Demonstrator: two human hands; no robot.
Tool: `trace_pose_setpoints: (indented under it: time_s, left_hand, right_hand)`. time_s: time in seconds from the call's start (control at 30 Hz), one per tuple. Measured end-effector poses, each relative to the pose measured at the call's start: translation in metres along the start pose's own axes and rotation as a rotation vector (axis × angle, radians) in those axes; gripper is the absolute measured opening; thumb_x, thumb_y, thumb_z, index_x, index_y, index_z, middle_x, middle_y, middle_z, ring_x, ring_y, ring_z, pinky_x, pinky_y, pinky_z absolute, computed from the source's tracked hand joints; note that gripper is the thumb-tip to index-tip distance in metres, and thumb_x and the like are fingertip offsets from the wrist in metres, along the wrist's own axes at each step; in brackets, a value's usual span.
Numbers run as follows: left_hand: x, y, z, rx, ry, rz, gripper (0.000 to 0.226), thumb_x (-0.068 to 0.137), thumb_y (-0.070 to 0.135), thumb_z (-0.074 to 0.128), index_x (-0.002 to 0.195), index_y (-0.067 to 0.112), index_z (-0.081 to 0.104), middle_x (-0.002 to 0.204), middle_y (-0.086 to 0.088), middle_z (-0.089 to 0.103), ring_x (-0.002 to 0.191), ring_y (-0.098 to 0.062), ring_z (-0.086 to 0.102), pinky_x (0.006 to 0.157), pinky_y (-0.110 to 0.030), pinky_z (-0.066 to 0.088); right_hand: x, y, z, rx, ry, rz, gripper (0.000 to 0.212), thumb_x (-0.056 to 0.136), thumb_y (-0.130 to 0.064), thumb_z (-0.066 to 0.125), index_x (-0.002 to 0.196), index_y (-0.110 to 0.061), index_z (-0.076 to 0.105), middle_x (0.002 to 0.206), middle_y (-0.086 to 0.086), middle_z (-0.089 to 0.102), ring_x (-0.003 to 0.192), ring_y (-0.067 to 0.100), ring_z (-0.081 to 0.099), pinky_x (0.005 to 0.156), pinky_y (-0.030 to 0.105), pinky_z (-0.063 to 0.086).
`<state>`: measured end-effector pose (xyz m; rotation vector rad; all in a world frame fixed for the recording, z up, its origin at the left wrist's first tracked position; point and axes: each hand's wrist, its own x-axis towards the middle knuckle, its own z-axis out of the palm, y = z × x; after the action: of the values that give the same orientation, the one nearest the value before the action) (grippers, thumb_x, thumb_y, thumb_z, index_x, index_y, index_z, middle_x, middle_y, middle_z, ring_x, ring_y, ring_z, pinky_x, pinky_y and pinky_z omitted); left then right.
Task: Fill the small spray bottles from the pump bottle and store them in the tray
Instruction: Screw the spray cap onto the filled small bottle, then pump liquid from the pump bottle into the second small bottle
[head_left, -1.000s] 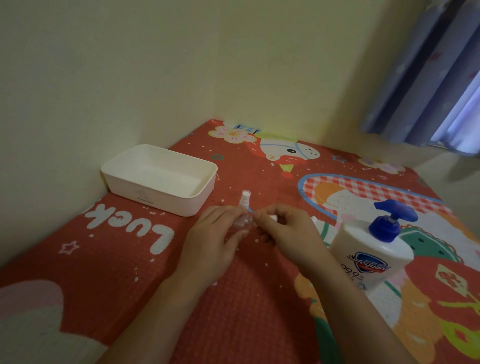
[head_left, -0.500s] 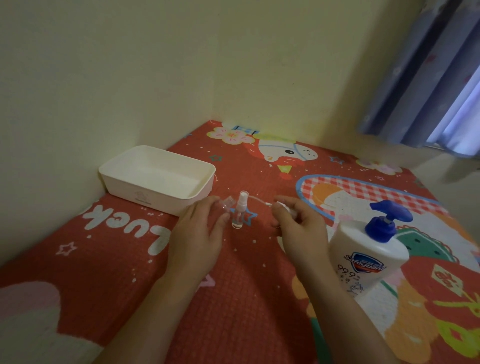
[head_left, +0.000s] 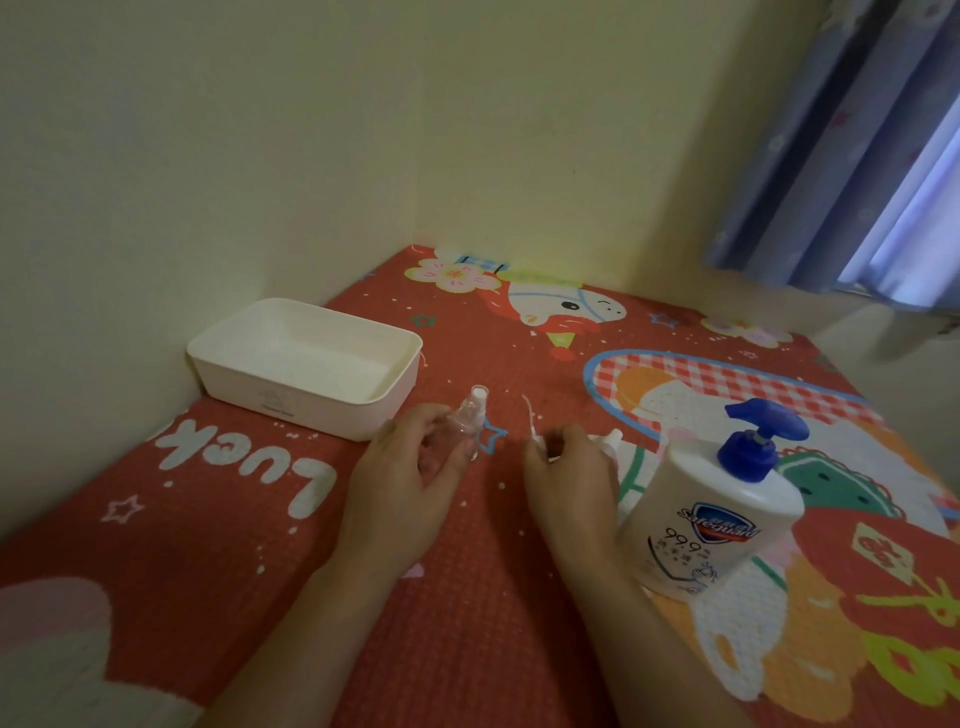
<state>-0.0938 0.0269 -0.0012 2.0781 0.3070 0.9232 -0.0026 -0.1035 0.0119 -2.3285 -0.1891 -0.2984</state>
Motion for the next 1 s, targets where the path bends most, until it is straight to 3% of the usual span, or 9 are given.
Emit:
trace_pose_setpoints:
  time_s: [0.17, 0.3, 0.47, 0.57, 0.7, 0.8, 0.9, 1.0]
  left_hand:
    - [-0.001, -0.001, 0.003, -0.003, -0.022, 0.001, 0.030, 0.085, 0.040, 0.070, 0.112, 0.034, 0.057, 0.104, 0.018, 0.066, 0.090, 0.003, 0.062, 0.074, -0.022, 0.054]
    - [-0.003, -0.001, 0.004, 0.003, -0.028, 0.008, 0.030, 0.085, 0.038, 0.072, 0.111, 0.035, 0.057, 0.103, 0.019, 0.065, 0.092, 0.005, 0.061, 0.074, -0.015, 0.050]
    - [-0.004, 0.000, 0.006, -0.002, -0.054, 0.015, 0.029, 0.085, 0.038, 0.072, 0.110, 0.033, 0.059, 0.101, 0.023, 0.065, 0.091, 0.005, 0.061, 0.073, -0.011, 0.048]
    - [-0.005, 0.002, 0.008, -0.034, -0.059, 0.013, 0.027, 0.086, 0.037, 0.073, 0.110, 0.032, 0.060, 0.100, 0.023, 0.066, 0.091, 0.004, 0.062, 0.072, -0.012, 0.049]
    - [-0.006, 0.004, 0.013, -0.069, -0.050, 0.012, 0.032, 0.087, 0.042, 0.067, 0.115, 0.029, 0.062, 0.104, 0.020, 0.066, 0.093, 0.003, 0.063, 0.078, -0.017, 0.052]
    - [-0.008, 0.009, 0.019, -0.085, -0.043, 0.010, 0.034, 0.087, 0.039, 0.069, 0.118, 0.027, 0.062, 0.107, 0.017, 0.067, 0.095, 0.000, 0.064, 0.081, -0.025, 0.055]
    - [-0.007, 0.016, 0.023, -0.107, -0.031, 0.015, 0.031, 0.088, 0.038, 0.070, 0.116, 0.030, 0.061, 0.106, 0.017, 0.068, 0.095, -0.002, 0.065, 0.082, -0.029, 0.056]
    - [-0.007, 0.027, 0.026, -0.123, -0.046, 0.023, 0.026, 0.088, 0.040, 0.069, 0.112, 0.039, 0.058, 0.100, 0.025, 0.065, 0.092, 0.003, 0.064, 0.080, -0.024, 0.055]
  right_hand:
    - [0.001, 0.004, 0.007, -0.207, -0.032, -0.071, 0.020, 0.088, -0.032, 0.046, 0.084, -0.018, 0.060, 0.079, -0.005, 0.061, 0.067, 0.012, 0.057, 0.060, 0.027, 0.048]
    - [0.000, 0.005, 0.008, -0.318, -0.052, -0.108, 0.026, 0.090, -0.034, 0.045, 0.090, -0.015, 0.062, 0.090, -0.001, 0.062, 0.073, 0.017, 0.060, 0.067, 0.034, 0.055]
    - [0.000, 0.004, 0.009, -0.344, -0.061, -0.099, 0.032, 0.092, -0.038, 0.043, 0.098, -0.014, 0.063, 0.101, 0.002, 0.063, 0.079, 0.017, 0.062, 0.070, 0.035, 0.055]
    - [-0.002, 0.005, 0.004, -0.315, -0.054, -0.130, 0.033, 0.093, -0.036, 0.042, 0.104, -0.012, 0.063, 0.108, 0.004, 0.062, 0.093, 0.019, 0.062, 0.073, 0.032, 0.052]
    - [-0.012, 0.006, -0.009, -0.210, -0.006, -0.218, 0.024, 0.095, -0.031, 0.044, 0.090, -0.016, 0.062, 0.092, -0.001, 0.065, 0.094, 0.014, 0.061, 0.076, 0.031, 0.052]
    - [-0.024, 0.007, -0.022, -0.034, -0.019, -0.212, 0.019, 0.096, -0.029, 0.045, 0.084, -0.024, 0.059, 0.068, -0.008, 0.062, 0.063, 0.004, 0.059, 0.064, 0.032, 0.053]
    - [-0.037, 0.012, -0.032, 0.051, -0.029, -0.226, 0.017, 0.095, -0.030, 0.049, 0.100, -0.029, 0.065, 0.073, -0.012, 0.066, 0.061, 0.000, 0.060, 0.061, 0.028, 0.054]
    - [-0.049, 0.021, -0.044, 0.121, -0.039, -0.235, 0.016, 0.092, -0.027, 0.056, 0.104, -0.031, 0.067, 0.077, -0.018, 0.068, 0.069, -0.003, 0.062, 0.066, 0.021, 0.054]
